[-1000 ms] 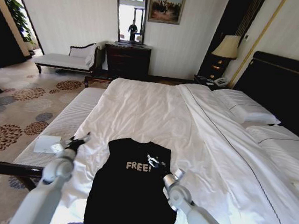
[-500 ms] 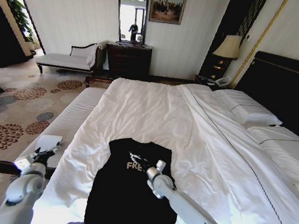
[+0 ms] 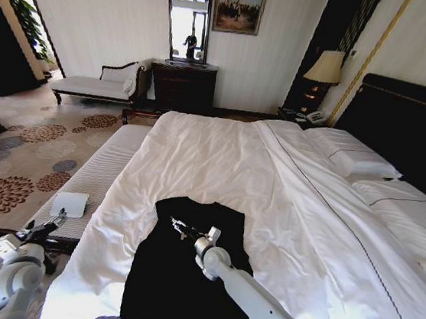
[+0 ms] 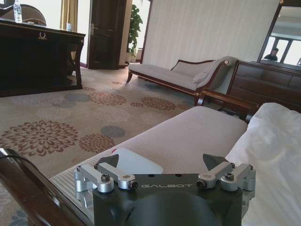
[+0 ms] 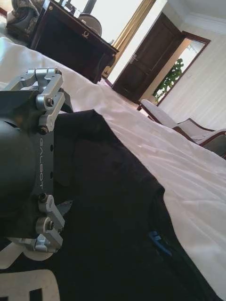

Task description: Fold the clothes on the bed.

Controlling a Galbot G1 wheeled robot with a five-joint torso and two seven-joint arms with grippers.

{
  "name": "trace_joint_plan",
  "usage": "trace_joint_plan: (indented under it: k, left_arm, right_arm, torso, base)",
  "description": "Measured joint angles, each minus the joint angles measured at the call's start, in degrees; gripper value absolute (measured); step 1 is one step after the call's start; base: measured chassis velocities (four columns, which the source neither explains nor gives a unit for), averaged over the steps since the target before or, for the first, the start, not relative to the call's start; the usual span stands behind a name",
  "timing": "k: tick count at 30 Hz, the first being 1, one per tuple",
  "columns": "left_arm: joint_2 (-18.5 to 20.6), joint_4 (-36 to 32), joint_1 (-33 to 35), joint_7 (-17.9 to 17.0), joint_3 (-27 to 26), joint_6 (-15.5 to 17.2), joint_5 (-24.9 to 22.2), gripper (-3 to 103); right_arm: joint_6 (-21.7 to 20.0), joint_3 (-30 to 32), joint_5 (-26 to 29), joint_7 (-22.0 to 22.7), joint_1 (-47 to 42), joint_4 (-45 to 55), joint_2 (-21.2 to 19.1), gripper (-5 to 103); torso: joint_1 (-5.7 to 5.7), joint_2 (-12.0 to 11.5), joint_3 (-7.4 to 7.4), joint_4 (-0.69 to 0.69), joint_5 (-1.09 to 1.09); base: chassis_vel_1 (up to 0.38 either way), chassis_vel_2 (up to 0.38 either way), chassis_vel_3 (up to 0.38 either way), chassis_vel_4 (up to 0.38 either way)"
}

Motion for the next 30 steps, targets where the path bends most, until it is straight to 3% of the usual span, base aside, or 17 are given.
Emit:
trace_joint_plan:
  k: [3,9,11,15,17,21,23,27,29,30]
  left_arm:
    - [-0.6,-0.5,0.2,0.0,0.0,0.0,0.0,100]
    - [-1.8,-1.1,0.5,-0.2,0.0,0.1,0.2,100]
    - [-2.0,-1.1,0.5,-0.2,0.0,0.1,0.2,100]
    - [-2.6,-1.2,0.5,-0.7,0.0,0.1,0.4,100]
    - [-2.8,-1.2,0.5,-0.9,0.1,0.1,0.4,100]
    - [-3.3,-1.5,0.5,-1.1,0.2,0.1,0.5,100]
    - [-3.4,-1.5,0.5,-1.2,0.3,0.1,0.5,100]
    - [-3.8,-1.4,0.3,-1.3,0.8,0.0,1.0,100]
    - [-4.0,-1.5,0.3,-1.3,0.9,0.0,1.1,100]
    - [-4.1,-1.5,0.3,-1.3,1.1,0.0,1.4,100]
  right_arm:
    - [-0.1,-0.4,-0.1,-0.2,-0.3,0.3,-0.5,101]
    - [0.1,-0.9,-1.1,-0.8,-1.1,0.5,-0.4,76]
    - [0.1,-0.9,-1.2,-0.9,-1.1,0.4,-0.2,76]
    - [0.4,-1.0,-1.5,-1.2,-0.9,-0.1,0.5,55]
    - [0.5,-1.0,-1.8,-1.4,-0.8,-0.3,0.5,55]
    - [1.2,-1.0,-3.0,-1.7,-0.4,-1.0,0.6,35]
    - [1.3,-1.0,-3.4,-1.7,-0.3,-1.2,0.6,35]
    - [1.7,-0.6,-4.4,-1.9,-0.4,-1.6,0.5,15]
    - [1.7,-0.5,-4.5,-1.9,-0.5,-1.6,0.4,15]
    - [1.8,-0.4,-4.6,-2.0,-0.8,-1.6,0.2,9]
  torso:
    - [0.0,0.0,0.0,0.0,0.01]
    - [0.0,0.0,0.0,0.0,0.0]
    - [0.0,0.0,0.0,0.0,0.01]
    - [0.0,0.0,0.0,0.0,0.01]
    - [0.0,0.0,0.0,0.0,0.01]
    - [0.0,0.0,0.0,0.0,0.01]
    - [0.0,0.0,0.0,0.0,0.01]
    - [0.0,0.0,0.0,0.0,0.0]
    - [0.0,0.0,0.0,0.0,0.01]
    - [0.0,0.0,0.0,0.0,0.01]
  base:
    - [0.0,0.0,0.0,0.0]
    - [0.0,0.0,0.0,0.0]
    - [0.0,0.0,0.0,0.0]
    - [0.0,0.0,0.0,0.0]
    - [0.0,0.0,0.0,0.0]
    - [0.0,0.0,0.0,0.0]
    - [0.0,0.0,0.0,0.0]
    - [0.0,0.0,0.0,0.0]
    - [0.0,0.0,0.0,0.0]
    - [0.0,0.0,0.0,0.0]
